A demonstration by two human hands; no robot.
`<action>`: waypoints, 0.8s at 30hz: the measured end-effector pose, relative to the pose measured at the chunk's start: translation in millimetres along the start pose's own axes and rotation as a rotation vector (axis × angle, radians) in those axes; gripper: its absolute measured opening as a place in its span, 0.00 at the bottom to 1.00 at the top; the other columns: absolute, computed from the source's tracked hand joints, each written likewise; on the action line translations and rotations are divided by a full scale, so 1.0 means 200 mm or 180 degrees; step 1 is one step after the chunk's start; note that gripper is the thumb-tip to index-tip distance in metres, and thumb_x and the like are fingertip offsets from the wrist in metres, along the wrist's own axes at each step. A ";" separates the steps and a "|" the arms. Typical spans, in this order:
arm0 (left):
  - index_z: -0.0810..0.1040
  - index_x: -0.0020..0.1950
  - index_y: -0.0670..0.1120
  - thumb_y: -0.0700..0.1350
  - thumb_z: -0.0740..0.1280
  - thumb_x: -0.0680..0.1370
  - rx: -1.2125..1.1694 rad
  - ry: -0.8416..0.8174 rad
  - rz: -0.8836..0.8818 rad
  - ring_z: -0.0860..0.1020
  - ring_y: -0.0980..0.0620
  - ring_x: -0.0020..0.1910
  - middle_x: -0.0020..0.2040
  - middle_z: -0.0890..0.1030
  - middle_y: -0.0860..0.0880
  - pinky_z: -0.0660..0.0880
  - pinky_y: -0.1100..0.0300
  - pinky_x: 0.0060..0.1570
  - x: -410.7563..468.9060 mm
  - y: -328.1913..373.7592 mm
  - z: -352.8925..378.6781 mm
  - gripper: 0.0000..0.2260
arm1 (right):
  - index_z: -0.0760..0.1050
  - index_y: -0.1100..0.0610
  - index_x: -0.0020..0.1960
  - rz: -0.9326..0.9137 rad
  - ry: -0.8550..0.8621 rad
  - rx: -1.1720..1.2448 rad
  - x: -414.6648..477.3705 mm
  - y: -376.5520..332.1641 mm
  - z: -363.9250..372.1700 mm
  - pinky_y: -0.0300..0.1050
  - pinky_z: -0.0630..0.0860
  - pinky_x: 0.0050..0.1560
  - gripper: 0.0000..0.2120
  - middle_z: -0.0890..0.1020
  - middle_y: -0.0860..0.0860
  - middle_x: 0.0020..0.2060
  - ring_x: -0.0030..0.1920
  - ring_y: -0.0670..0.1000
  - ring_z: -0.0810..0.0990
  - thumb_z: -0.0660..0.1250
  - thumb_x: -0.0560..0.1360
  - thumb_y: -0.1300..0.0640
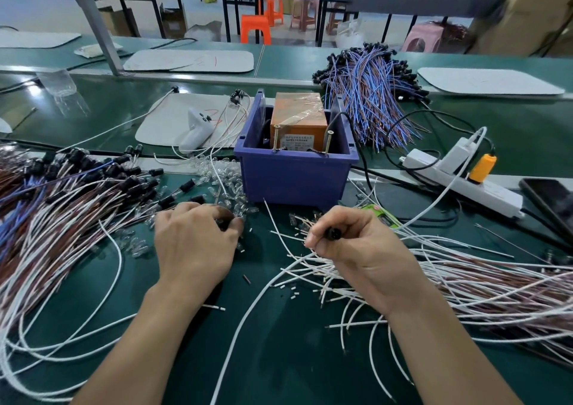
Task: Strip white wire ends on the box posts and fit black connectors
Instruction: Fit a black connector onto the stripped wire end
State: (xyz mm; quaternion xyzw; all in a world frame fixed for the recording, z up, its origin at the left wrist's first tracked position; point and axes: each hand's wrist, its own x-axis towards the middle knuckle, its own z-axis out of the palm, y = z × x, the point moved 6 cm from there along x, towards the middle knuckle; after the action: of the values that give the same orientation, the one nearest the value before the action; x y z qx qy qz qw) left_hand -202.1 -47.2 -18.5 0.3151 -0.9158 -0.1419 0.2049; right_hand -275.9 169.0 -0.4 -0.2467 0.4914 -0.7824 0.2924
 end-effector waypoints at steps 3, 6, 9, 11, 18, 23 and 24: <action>0.86 0.45 0.58 0.60 0.72 0.76 0.0015 0.0047 0.0056 0.76 0.47 0.59 0.50 0.85 0.49 0.58 0.55 0.56 -0.01 0.02 -0.01 0.08 | 0.85 0.59 0.39 0.0016 -0.0063 0.0028 0.00 0.00 0.01 0.39 0.79 0.46 0.13 0.84 0.56 0.36 0.40 0.51 0.82 0.70 0.67 0.75; 0.87 0.44 0.57 0.60 0.73 0.75 -0.0036 0.0075 0.0014 0.77 0.47 0.59 0.49 0.85 0.49 0.58 0.55 0.57 0.00 0.02 -0.01 0.08 | 0.85 0.59 0.40 -0.0001 -0.0111 -0.0046 0.00 -0.01 0.02 0.39 0.79 0.46 0.13 0.84 0.56 0.36 0.41 0.51 0.83 0.72 0.68 0.76; 0.87 0.44 0.57 0.59 0.73 0.75 -0.0063 0.0040 0.0003 0.77 0.48 0.58 0.47 0.85 0.49 0.60 0.53 0.58 0.00 0.03 0.01 0.08 | 0.85 0.59 0.39 -0.0034 -0.0087 -0.0208 0.00 -0.01 0.03 0.38 0.78 0.45 0.14 0.84 0.56 0.36 0.40 0.49 0.83 0.72 0.66 0.77; 0.87 0.44 0.58 0.59 0.74 0.73 -0.0117 0.0041 -0.0011 0.77 0.48 0.57 0.47 0.85 0.49 0.60 0.53 0.58 0.00 0.03 0.01 0.07 | 0.85 0.58 0.39 -0.0030 -0.0053 -0.0277 0.00 0.00 0.03 0.38 0.78 0.44 0.15 0.84 0.55 0.35 0.40 0.48 0.83 0.70 0.66 0.77; 0.87 0.47 0.61 0.58 0.75 0.74 -0.0214 -0.0129 0.0121 0.74 0.49 0.59 0.51 0.85 0.55 0.59 0.55 0.58 0.00 0.06 0.03 0.05 | 0.85 0.56 0.38 0.0006 -0.0030 -0.0405 0.00 0.01 0.04 0.39 0.79 0.46 0.15 0.84 0.55 0.35 0.40 0.49 0.83 0.71 0.66 0.76; 0.86 0.45 0.57 0.51 0.76 0.73 -0.0625 0.0433 -0.0284 0.76 0.48 0.41 0.38 0.84 0.52 0.71 0.54 0.55 -0.02 0.03 -0.07 0.02 | 0.86 0.56 0.39 -0.0004 0.0181 -0.0410 0.01 0.02 0.00 0.38 0.78 0.43 0.18 0.84 0.55 0.36 0.40 0.49 0.83 0.71 0.68 0.78; 0.86 0.44 0.56 0.49 0.76 0.72 -0.0800 0.0567 -0.0312 0.79 0.48 0.40 0.36 0.84 0.54 0.75 0.52 0.56 -0.03 0.03 -0.10 0.03 | 0.86 0.55 0.39 -0.0022 0.0313 -0.0476 0.01 0.02 -0.02 0.38 0.78 0.43 0.20 0.85 0.55 0.36 0.40 0.49 0.84 0.69 0.69 0.79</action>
State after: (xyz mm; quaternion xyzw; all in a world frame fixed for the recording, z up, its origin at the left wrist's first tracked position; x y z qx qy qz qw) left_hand -191.6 -42.1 -1.1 0.3426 -0.8525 -0.2367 0.3159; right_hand -278.3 168.3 -5.4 -0.2308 0.5614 -0.7557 0.2460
